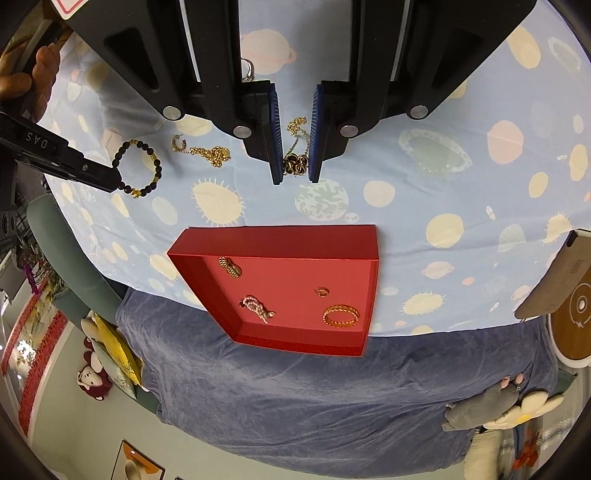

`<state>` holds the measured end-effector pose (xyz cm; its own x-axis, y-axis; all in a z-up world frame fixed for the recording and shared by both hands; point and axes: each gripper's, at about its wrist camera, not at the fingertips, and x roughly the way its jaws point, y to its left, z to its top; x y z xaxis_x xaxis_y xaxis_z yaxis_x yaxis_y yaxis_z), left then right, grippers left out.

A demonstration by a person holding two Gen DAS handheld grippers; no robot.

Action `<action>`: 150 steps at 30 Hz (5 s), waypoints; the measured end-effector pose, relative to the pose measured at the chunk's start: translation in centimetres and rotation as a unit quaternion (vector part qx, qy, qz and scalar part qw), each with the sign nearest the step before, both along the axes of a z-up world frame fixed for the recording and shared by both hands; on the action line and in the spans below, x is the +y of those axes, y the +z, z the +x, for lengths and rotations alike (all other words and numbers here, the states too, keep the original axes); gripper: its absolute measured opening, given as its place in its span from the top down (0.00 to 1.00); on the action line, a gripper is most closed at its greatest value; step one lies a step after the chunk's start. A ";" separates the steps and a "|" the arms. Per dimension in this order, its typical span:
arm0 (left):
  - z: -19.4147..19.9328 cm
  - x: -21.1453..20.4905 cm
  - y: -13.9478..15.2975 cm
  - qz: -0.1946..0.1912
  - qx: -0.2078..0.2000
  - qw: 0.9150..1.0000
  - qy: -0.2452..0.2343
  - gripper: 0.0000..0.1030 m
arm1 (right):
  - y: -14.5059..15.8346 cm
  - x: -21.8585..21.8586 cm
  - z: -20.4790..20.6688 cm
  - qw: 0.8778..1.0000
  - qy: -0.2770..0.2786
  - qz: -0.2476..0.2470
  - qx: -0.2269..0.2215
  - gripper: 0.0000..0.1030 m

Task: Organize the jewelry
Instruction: 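Carry the gold chain with the left tool over the red box while the right tool brings the bracelet, then open the left tool to drop the gold chain in the box while the right tool drops the bracelet, then grasp the gold chain with hoop pendant with the right tool while the left tool approaches the silver ring, then grasp the silver ring with the left tool while the right tool lifts the gold chain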

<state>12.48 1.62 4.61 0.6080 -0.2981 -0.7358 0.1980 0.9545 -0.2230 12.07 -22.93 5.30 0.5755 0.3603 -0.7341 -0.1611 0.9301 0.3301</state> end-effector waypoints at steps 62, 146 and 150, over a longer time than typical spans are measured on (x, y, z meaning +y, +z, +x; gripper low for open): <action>5.5 0.9 1.8 0.042 -0.006 0.998 0.054 0.35 | -0.2 2.0 3.5 0.999 0.015 -0.029 0.003 0.70; -3.4 -4.1 -6.6 0.065 0.050 0.992 -0.096 0.93 | -1.3 3.1 2.2 0.998 0.032 -0.056 -0.001 0.97; -3.4 -4.1 -6.3 0.059 0.049 0.992 -0.098 0.93 | -1.1 3.1 2.3 0.998 0.031 -0.055 -0.003 0.97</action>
<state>9.03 -2.51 -1.72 0.4713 -0.3127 -0.8247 0.3656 0.9202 -0.1400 14.34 -19.87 4.23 0.5592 0.3124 -0.7680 -0.2203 0.9490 0.2256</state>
